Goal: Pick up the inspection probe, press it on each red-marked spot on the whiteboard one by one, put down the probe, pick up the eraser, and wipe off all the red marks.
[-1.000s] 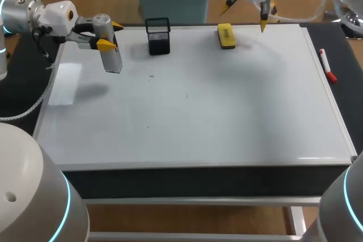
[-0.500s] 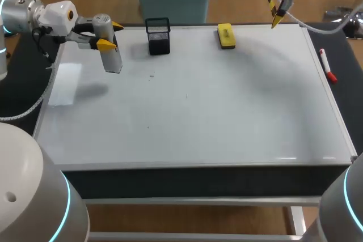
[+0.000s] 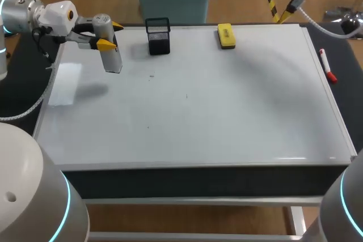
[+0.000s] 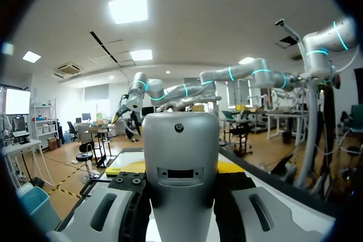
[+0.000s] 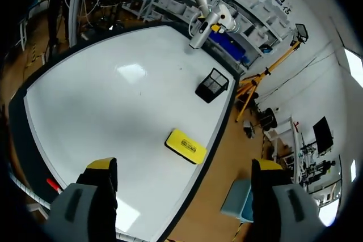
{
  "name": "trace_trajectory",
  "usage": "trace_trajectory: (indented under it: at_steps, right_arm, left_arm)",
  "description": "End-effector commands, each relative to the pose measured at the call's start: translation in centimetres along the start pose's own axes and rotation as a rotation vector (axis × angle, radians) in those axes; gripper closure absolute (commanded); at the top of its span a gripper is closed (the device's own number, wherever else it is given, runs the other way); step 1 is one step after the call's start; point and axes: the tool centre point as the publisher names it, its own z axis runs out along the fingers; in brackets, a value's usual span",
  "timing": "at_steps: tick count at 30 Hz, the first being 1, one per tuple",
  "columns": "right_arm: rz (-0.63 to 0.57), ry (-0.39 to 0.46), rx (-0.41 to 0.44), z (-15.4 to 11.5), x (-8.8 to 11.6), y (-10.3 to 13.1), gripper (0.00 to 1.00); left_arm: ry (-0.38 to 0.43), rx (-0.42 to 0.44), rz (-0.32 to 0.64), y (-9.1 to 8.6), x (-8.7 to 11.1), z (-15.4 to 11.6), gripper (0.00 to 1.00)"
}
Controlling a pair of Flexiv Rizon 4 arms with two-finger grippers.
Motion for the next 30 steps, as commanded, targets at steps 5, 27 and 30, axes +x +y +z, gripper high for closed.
trace_trajectory:
  at_steps: [5,27,30]
  right_arm:
    - [0.043,0.004,0.094,-1.25,1.52,1.22,0.0]
    - [0.024,0.005,0.086,-1.44,1.75,1.32,0.0]
    - [0.024,0.005,0.086,-1.44,1.75,1.32,0.0]
  left_arm:
    - [0.002,0.0,0.001,-0.1,-0.04,0.0,1.0]
    - [0.002,0.0,0.001,-0.1,-0.04,0.0,1.0]
    - [0.002,0.0,0.001,-0.1,-0.04,0.0,1.0]
